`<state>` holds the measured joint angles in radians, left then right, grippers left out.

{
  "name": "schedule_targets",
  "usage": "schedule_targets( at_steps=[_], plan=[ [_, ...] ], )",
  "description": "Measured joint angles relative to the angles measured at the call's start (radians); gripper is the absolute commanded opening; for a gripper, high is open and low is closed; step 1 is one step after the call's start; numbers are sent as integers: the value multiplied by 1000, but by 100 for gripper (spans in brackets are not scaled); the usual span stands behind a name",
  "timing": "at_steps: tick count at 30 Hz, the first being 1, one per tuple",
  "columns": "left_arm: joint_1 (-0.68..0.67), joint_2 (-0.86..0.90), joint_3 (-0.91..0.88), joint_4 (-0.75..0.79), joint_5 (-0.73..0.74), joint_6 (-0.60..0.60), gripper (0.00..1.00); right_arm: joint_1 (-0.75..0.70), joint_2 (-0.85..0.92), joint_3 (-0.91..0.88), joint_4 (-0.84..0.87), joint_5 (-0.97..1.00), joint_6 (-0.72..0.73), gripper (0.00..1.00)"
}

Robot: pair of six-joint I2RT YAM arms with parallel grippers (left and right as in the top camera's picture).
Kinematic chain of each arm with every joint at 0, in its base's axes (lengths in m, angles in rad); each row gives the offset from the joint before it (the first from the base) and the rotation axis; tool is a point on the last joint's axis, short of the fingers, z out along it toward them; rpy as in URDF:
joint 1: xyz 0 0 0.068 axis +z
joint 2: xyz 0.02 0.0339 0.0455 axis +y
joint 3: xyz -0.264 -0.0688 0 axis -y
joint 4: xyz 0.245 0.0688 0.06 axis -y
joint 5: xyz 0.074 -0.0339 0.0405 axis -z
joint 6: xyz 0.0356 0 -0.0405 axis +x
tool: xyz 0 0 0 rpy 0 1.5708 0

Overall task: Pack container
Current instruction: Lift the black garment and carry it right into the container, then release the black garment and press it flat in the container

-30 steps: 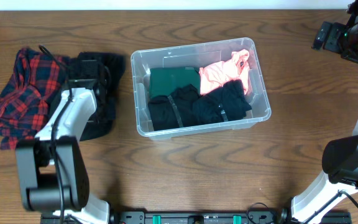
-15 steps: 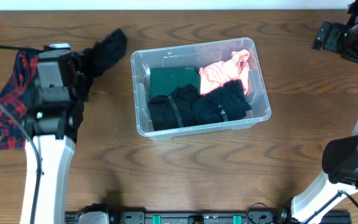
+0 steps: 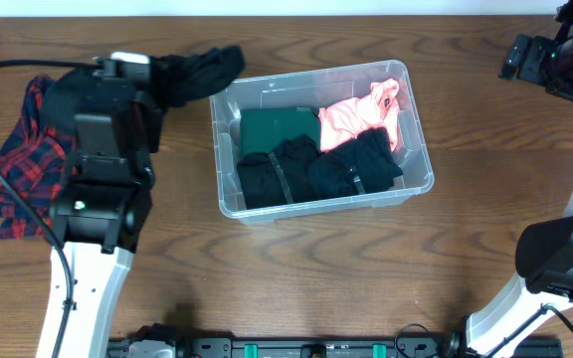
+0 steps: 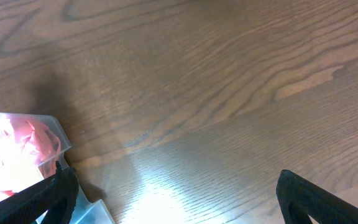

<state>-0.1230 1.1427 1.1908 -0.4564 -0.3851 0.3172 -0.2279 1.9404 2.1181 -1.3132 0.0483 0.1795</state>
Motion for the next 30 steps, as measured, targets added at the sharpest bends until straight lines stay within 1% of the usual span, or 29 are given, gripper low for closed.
schedule_targets(
  at_steps=[8,9,13,17,21,30],
  plan=[
    [-171,0,5,54,-23,40,6,0,0,0,0,0,0,99],
    [-177,0,6,54,-24,40,6,0,0,0,0,0,0,99],
    [-274,0,20,55,-41,31,6,0,0,0,0,0,0,99],
    [-362,0,22,55,-45,-27,6,0,0,0,0,0,0,99],
    [-449,14,23,63,-45,-114,6,0,0,0,0,0,0,99],
    [-534,155,33,129,-44,-288,6,0,0,0,0,0,0,99]
  ],
)
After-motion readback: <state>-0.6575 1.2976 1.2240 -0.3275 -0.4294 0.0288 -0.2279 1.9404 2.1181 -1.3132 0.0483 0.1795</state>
